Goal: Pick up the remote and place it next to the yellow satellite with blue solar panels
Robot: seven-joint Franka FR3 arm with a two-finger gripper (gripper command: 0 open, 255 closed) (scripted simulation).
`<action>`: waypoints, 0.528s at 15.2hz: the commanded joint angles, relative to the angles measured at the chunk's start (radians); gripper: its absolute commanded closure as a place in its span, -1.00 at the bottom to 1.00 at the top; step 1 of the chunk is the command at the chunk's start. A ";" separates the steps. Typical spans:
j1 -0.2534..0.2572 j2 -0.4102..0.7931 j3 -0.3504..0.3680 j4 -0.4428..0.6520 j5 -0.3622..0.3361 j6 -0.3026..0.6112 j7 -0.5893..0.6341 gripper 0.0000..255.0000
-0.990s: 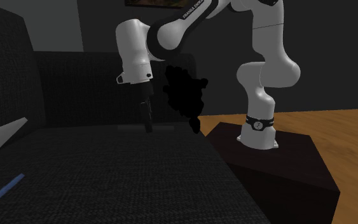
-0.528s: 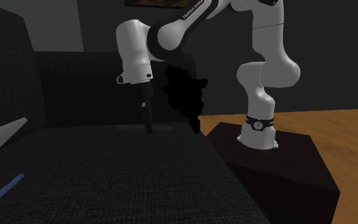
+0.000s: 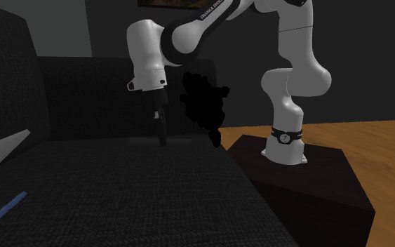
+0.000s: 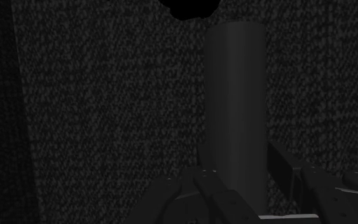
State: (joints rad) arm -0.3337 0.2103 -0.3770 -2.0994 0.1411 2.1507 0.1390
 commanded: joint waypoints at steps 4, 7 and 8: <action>0.005 -0.026 0.000 -0.004 -0.013 -0.032 0.003 1.00; 0.008 -0.050 -0.003 0.010 -0.025 -0.068 0.012 1.00; 0.008 -0.058 -0.003 0.016 -0.029 -0.080 0.015 1.00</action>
State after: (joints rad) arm -0.3255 0.1607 -0.3792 -2.0887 0.1165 2.0835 0.1522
